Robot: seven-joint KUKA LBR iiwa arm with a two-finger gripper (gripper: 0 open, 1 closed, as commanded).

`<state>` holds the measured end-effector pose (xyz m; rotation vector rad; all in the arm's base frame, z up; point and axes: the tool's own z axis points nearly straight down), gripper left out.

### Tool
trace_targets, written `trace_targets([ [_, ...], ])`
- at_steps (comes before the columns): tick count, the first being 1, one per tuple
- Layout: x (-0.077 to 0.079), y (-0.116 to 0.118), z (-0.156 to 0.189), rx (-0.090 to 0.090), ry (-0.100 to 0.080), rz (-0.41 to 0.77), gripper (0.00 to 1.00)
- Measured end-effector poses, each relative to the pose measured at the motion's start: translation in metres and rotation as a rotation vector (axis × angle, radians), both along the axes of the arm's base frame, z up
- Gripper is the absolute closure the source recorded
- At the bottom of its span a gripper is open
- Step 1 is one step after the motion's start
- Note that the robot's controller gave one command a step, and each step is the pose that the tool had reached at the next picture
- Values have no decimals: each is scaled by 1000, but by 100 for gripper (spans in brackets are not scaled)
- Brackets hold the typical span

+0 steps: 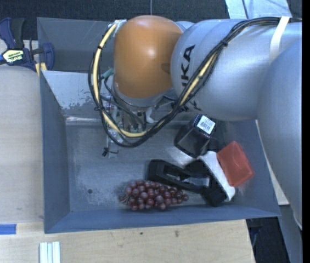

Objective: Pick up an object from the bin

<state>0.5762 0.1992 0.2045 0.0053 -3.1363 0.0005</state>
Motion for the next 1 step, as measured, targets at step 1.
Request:
trace_targets([
  [1,2,-1,5,1,-8,-4,0],
])
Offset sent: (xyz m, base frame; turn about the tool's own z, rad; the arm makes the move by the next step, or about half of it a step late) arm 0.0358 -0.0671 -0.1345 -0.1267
